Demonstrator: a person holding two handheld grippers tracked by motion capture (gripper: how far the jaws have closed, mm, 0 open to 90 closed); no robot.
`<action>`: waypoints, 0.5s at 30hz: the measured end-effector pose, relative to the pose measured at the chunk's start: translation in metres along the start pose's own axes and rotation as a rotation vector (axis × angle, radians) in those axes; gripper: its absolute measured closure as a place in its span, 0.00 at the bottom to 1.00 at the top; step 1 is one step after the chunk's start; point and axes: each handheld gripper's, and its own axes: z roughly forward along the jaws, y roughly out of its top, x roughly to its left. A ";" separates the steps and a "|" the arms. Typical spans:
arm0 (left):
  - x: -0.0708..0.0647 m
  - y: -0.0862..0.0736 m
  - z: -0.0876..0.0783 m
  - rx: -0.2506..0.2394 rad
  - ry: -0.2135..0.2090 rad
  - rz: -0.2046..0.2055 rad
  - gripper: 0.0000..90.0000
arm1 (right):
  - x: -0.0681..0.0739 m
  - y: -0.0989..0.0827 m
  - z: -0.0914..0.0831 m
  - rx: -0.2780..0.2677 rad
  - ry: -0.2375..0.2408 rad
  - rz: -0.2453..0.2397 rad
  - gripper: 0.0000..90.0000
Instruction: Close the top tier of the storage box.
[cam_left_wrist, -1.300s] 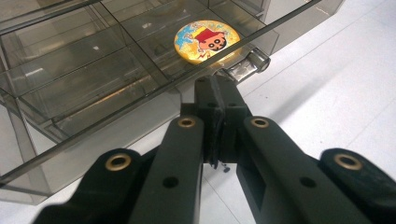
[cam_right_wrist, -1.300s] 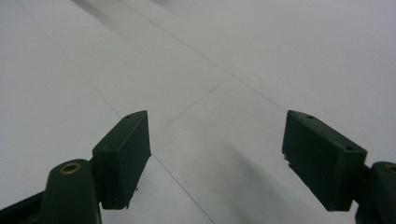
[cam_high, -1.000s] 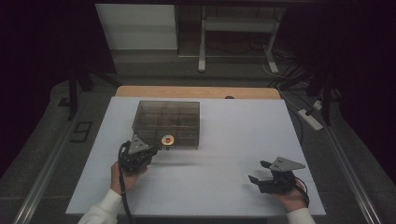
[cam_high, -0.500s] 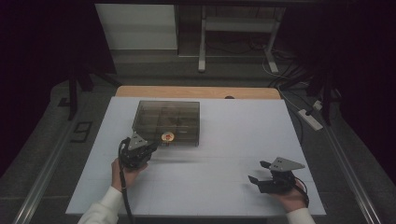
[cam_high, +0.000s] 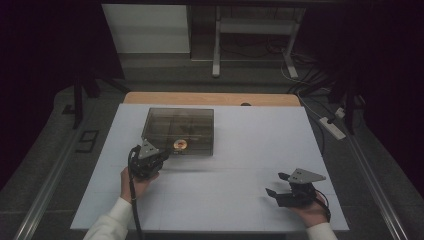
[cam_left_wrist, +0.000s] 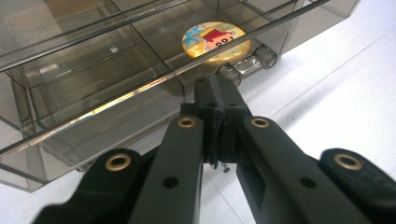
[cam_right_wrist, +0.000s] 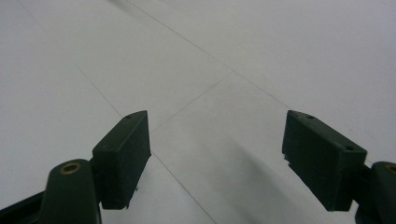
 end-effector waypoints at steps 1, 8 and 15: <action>0.000 0.000 0.000 0.001 0.001 0.002 0.99 | 0.000 0.000 0.000 0.000 0.000 0.001 0.26; 0.002 0.004 0.005 0.001 0.002 0.009 0.99 | 0.000 0.000 0.000 0.004 0.000 0.003 0.26; 0.005 0.006 0.008 -0.004 0.005 0.007 0.99 | 0.000 -0.001 0.001 0.005 -0.001 0.004 0.26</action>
